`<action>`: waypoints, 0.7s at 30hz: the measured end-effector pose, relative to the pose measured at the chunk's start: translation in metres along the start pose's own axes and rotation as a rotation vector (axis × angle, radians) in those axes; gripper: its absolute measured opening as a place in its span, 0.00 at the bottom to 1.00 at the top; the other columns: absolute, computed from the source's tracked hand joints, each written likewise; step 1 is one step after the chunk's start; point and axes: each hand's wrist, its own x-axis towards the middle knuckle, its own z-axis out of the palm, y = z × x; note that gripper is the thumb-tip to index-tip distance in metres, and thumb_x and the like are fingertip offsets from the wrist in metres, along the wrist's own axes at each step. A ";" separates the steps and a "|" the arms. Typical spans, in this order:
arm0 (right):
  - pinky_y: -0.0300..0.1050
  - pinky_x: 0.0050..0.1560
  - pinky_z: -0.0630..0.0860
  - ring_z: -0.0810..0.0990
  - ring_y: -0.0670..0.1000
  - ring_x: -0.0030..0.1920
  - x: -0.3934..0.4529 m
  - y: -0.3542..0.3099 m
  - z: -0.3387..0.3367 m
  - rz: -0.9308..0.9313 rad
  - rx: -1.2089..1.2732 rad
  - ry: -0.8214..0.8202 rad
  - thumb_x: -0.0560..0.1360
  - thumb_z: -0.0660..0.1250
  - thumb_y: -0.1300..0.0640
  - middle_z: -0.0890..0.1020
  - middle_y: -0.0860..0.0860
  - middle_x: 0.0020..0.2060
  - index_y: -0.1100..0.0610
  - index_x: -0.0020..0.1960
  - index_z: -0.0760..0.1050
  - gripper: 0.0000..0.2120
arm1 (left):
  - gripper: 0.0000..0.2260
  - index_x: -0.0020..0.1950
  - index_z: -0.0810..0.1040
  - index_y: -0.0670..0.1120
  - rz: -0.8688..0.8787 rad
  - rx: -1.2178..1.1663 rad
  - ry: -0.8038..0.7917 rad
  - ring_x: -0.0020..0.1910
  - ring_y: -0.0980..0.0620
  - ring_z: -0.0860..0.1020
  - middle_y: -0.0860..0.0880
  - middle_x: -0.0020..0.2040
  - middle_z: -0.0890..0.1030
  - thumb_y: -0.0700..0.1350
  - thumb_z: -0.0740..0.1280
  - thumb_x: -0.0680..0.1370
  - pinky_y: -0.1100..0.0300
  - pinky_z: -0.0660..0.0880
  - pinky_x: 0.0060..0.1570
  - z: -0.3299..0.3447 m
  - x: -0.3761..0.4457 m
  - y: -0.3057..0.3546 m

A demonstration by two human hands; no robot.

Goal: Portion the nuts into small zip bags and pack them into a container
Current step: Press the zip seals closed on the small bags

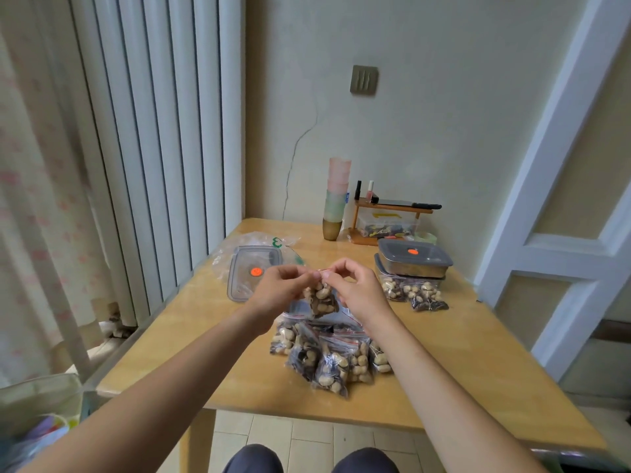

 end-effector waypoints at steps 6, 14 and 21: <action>0.31 0.33 0.68 0.73 0.38 0.29 -0.004 -0.010 0.005 0.006 0.069 -0.021 0.78 0.73 0.61 0.81 0.46 0.34 0.58 0.42 0.78 0.07 | 0.13 0.49 0.83 0.34 0.005 0.003 0.054 0.44 0.47 0.77 0.41 0.45 0.85 0.45 0.75 0.76 0.54 0.73 0.48 -0.010 -0.003 0.004; 0.36 0.29 0.64 0.69 0.46 0.29 -0.006 -0.013 0.007 0.287 0.300 -0.182 0.79 0.71 0.62 0.78 0.51 0.34 0.59 0.47 0.78 0.04 | 0.09 0.45 0.85 0.40 0.082 0.179 0.014 0.39 0.57 0.79 0.45 0.40 0.84 0.44 0.70 0.80 0.66 0.75 0.42 -0.011 -0.008 0.006; 0.38 0.31 0.63 0.68 0.46 0.29 -0.006 -0.007 0.007 0.220 0.312 -0.119 0.78 0.72 0.64 0.78 0.50 0.32 0.58 0.43 0.74 0.09 | 0.18 0.50 0.85 0.37 -0.019 0.050 -0.091 0.44 0.46 0.79 0.34 0.45 0.83 0.53 0.74 0.76 0.52 0.76 0.50 -0.023 -0.009 0.002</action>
